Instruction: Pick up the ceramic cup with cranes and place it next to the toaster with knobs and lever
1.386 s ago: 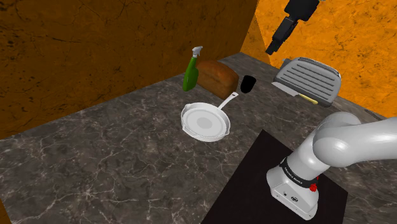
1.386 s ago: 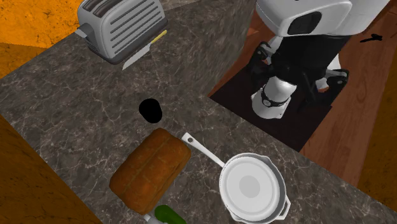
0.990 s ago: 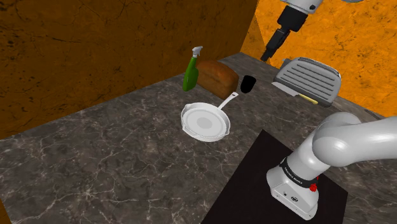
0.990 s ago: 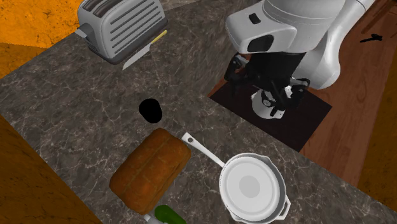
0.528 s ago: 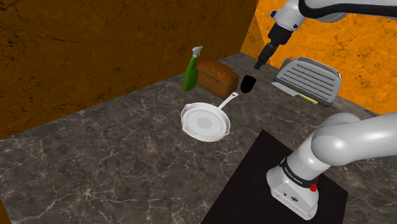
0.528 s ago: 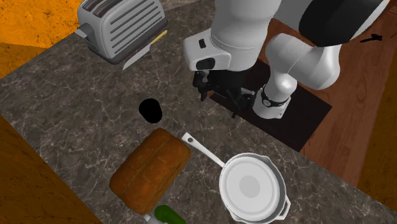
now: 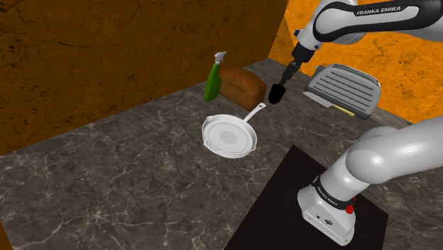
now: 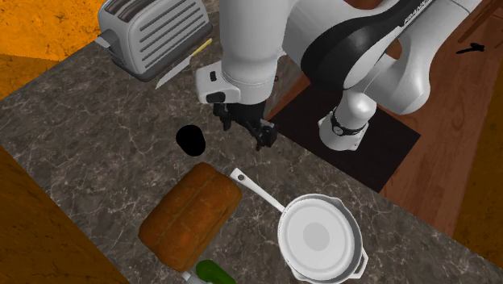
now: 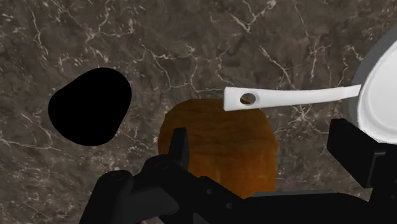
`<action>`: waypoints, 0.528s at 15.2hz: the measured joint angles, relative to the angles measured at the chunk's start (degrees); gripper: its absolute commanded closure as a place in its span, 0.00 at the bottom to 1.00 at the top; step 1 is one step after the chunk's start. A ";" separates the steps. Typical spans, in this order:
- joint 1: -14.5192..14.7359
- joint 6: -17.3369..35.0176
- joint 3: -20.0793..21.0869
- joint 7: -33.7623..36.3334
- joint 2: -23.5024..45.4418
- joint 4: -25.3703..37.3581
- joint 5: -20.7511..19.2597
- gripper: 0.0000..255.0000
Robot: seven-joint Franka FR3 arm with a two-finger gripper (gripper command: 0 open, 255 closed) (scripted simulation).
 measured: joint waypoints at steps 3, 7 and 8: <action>-0.59 4.71 -2.64 -2.89 5.39 1.12 -0.60 0.00; -1.09 10.97 -5.85 -6.71 12.42 2.44 -0.41 0.00; -1.08 12.72 -6.64 -7.75 14.70 3.11 0.00 0.00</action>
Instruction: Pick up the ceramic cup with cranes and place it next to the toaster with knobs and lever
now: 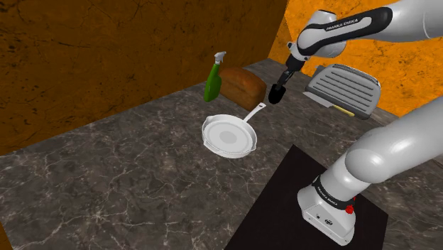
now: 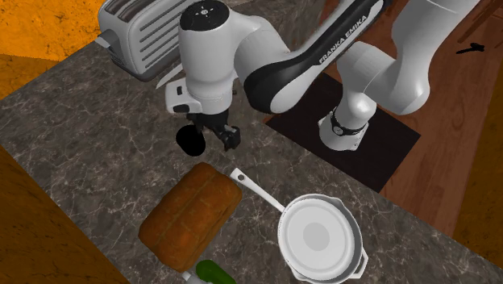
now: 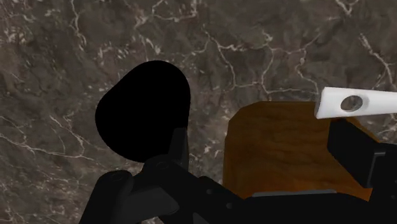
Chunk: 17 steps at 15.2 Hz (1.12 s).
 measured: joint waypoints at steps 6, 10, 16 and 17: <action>-0.40 6.23 -3.50 -6.15 10.04 4.21 3.26 0.00; -0.30 9.53 -3.83 -7.52 13.01 3.72 4.90 0.00; -0.20 11.46 -3.84 -8.20 14.67 3.33 5.95 0.00; -0.20 11.47 -3.84 -8.21 14.69 3.34 5.96 0.00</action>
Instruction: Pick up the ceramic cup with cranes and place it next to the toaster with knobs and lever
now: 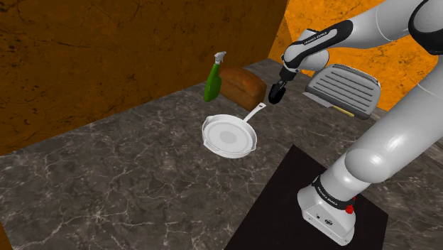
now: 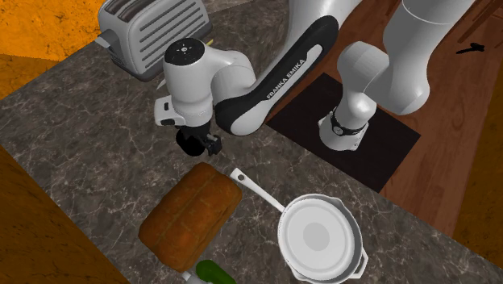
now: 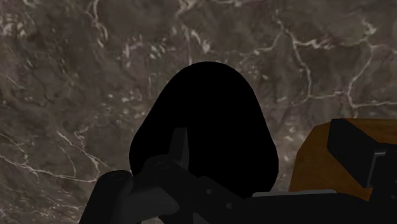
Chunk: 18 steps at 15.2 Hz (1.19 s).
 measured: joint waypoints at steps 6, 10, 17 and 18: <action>0.00 0.01 0.00 0.00 0.01 0.00 0.01 1.00; 0.00 0.00 0.00 -0.01 0.02 0.00 0.01 1.00; -0.07 -3.20 0.07 0.98 -2.15 1.24 -1.36 1.00; -0.06 -3.83 0.11 1.20 -2.56 1.49 -1.61 1.00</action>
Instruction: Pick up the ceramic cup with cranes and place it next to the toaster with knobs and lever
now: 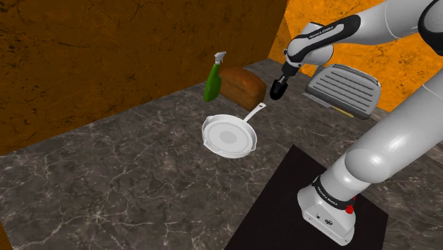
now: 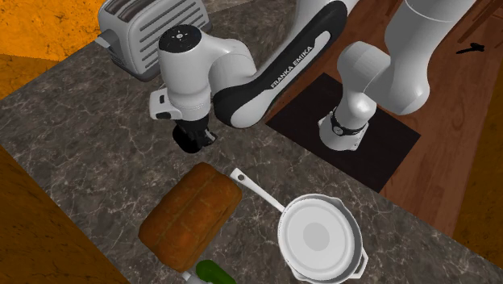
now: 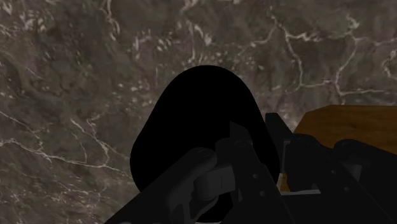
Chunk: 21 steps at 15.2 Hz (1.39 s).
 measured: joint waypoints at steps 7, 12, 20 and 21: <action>-0.16 -5.55 0.31 1.22 -3.32 2.47 -1.73 1.00; -0.14 -9.59 0.65 1.85 -4.89 5.04 -2.38 1.00; -0.19 -15.85 1.13 2.49 -7.26 9.07 -3.22 1.00; -0.16 -16.63 1.26 2.67 -7.54 9.58 -3.32 1.00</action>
